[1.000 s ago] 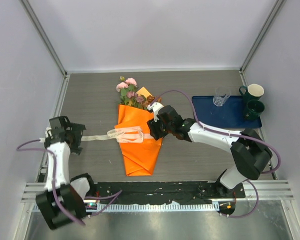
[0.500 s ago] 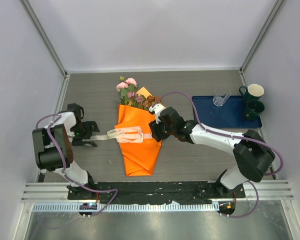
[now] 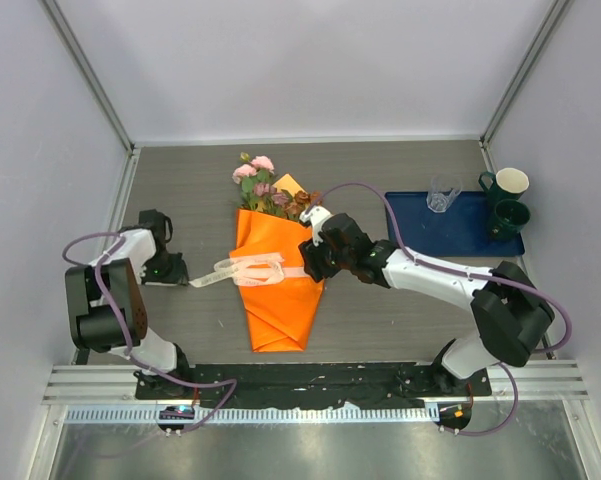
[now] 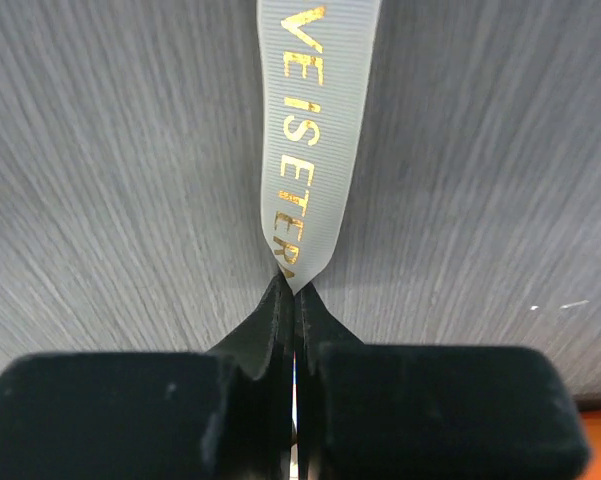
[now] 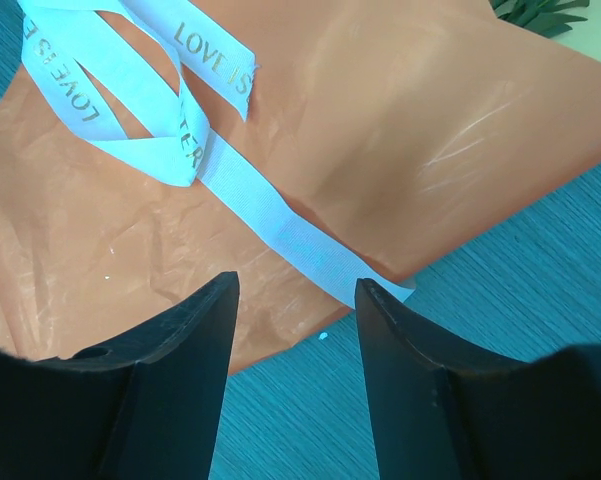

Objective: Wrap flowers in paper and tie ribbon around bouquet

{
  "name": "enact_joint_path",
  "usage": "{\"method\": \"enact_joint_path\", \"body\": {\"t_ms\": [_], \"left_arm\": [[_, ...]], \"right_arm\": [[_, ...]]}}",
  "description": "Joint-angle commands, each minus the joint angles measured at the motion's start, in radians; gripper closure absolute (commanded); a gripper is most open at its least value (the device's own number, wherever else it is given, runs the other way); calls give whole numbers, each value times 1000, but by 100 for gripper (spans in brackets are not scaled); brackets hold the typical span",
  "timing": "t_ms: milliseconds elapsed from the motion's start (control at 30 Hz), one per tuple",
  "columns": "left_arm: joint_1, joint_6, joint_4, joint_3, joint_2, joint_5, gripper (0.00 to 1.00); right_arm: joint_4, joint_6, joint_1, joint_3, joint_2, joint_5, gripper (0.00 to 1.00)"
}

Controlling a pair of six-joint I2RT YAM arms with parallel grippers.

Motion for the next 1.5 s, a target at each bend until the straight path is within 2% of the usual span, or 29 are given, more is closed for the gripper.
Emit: {"method": "enact_joint_path", "body": {"t_ms": [0,133,200,233,267,333,400,467,633,700,933,1133,1333,1433,1467], "left_arm": [[1,66,112,-18,-71,-80,100],[-31,180,133,0,-202,-115,100],[-68,333,158,29,-307,-86,100],[-139,413,197,55,-352,-8,100],[-173,566,290,60,-393,71,100],[-294,635,379,55,-493,182,100],[-341,669,392,78,-507,297,100],[-405,695,369,127,-466,447,100],[-568,793,338,204,-308,604,100],[-582,797,340,238,-264,694,100],[-583,813,320,359,-63,851,100],[-585,802,335,370,14,900,100],[-583,810,339,349,43,920,100],[-585,772,388,303,46,927,100],[-586,762,398,284,48,931,100]], "right_arm": [[25,19,0,2,-54,6,44],[20,29,0,-3,-63,4,44],[22,29,0,-10,-66,-2,44],[26,29,-1,-13,-63,-9,44],[31,20,-3,-16,-59,-10,44],[37,14,-18,-16,-28,-41,44],[39,0,-40,0,-7,-55,44],[81,-36,-40,-9,4,-57,43],[105,-124,-40,-1,52,-56,40],[123,-147,-40,-6,69,-75,39],[181,-191,-17,-24,101,-43,37],[155,-233,29,2,165,59,36],[169,-236,60,8,204,95,37],[202,-238,91,-10,211,139,42],[213,-234,103,-19,204,161,48]]}}
